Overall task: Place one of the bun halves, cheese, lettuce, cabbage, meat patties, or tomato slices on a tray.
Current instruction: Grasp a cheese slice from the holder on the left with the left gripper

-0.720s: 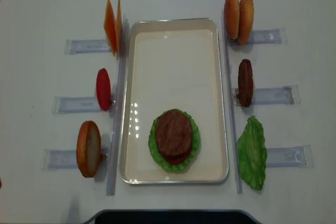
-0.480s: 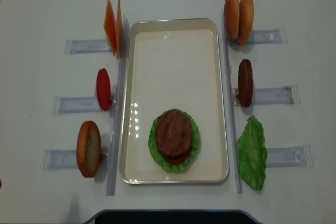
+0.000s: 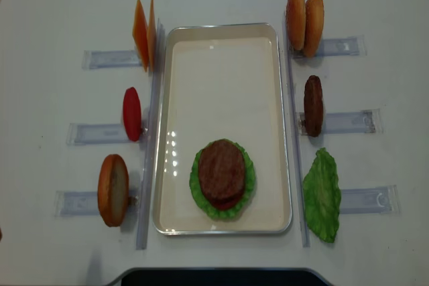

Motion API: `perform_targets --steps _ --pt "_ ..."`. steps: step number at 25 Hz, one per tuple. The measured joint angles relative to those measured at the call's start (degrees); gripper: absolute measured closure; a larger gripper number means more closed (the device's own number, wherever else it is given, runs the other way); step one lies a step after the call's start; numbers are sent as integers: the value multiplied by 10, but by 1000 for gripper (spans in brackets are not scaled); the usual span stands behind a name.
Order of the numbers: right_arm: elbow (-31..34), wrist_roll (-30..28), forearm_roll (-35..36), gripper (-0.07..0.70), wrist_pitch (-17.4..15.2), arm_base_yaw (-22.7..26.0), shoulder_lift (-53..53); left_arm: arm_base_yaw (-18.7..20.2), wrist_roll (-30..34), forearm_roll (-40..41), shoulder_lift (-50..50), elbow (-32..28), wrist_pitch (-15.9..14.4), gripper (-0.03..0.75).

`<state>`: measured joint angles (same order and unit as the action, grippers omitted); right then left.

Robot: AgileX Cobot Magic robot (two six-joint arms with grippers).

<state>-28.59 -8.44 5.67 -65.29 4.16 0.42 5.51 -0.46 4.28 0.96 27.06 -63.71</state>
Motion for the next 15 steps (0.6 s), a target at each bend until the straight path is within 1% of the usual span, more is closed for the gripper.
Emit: perform_targets --steps 15 --pt "0 0 0 216 0 0 0 0 0 0 0 0 0 715"
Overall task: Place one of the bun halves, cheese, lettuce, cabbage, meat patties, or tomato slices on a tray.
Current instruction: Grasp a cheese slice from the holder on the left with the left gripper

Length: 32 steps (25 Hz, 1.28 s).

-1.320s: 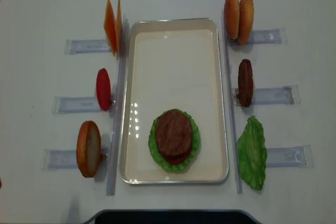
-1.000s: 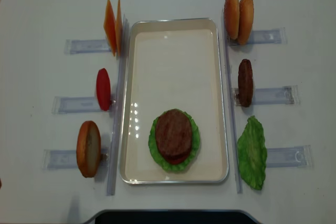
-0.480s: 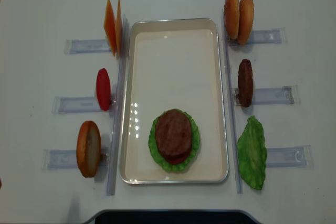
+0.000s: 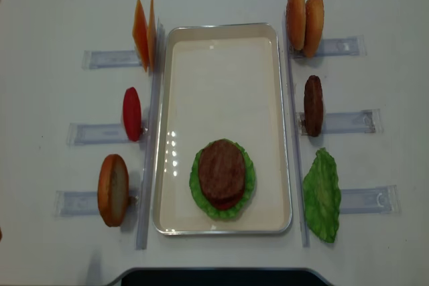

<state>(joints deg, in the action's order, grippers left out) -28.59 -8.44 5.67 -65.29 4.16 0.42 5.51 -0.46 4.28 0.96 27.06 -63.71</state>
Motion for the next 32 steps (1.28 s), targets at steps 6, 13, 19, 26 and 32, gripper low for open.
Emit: perform_targets --steps 6,13,19,26,32 --pt "0 0 0 216 0 0 0 0 0 0 0 0 0 716" --pt "0 0 0 216 0 0 0 0 0 4 0 0 0 634" --pt "0 0 0 216 0 0 0 0 0 28 0 0 0 286" --pt "0 0 0 216 0 0 0 0 0 31 0 0 0 106" --pt "0 0 0 216 0 0 0 0 0 45 -12 8 -13 97"
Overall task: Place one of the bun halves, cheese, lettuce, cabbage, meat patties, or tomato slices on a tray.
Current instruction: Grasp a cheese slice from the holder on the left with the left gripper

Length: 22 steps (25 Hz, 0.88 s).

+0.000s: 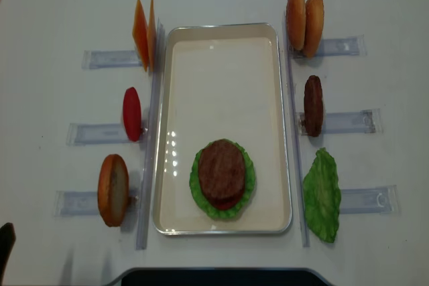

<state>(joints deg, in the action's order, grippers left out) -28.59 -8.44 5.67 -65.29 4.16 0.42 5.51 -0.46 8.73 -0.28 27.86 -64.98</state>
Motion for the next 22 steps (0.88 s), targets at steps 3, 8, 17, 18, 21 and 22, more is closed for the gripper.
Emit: perform_targets --steps 3,8,17,18,21,22 --pt "0 0 0 216 0 0 0 0 0 9 -43 27 -21 97" --pt "0 0 0 216 0 0 0 0 -21 11 -142 80 -43 97" --pt "0 0 0 216 0 0 0 0 -43 -26 -369 186 -56 97" --pt "0 0 0 216 0 0 0 0 -44 -28 -397 198 -58 97" --pt "0 0 0 216 0 0 0 0 -44 -29 -475 242 -61 95" --pt "0 0 0 216 0 0 0 0 -45 -29 -502 259 -61 95"
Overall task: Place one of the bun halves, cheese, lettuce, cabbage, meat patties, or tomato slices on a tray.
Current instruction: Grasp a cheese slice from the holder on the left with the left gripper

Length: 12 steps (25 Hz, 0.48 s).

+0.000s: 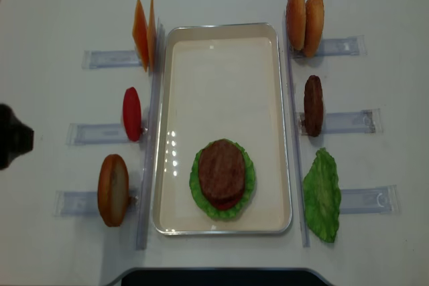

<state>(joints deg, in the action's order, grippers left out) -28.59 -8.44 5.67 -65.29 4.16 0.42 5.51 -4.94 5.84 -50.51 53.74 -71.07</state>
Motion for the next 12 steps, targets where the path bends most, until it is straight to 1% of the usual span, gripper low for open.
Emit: perform_targets --steps 7,8,9,12 --pt "0 0 0 216 0 0 0 0 -1 -1 -167 119 0 95" --pt "0 0 0 216 0 0 0 0 -1 -1 -208 158 0 95" --pt "0 0 0 216 0 0 0 0 -1 -1 -208 158 0 95" --pt "0 0 0 216 0 0 0 0 -1 -1 -273 216 0 109"
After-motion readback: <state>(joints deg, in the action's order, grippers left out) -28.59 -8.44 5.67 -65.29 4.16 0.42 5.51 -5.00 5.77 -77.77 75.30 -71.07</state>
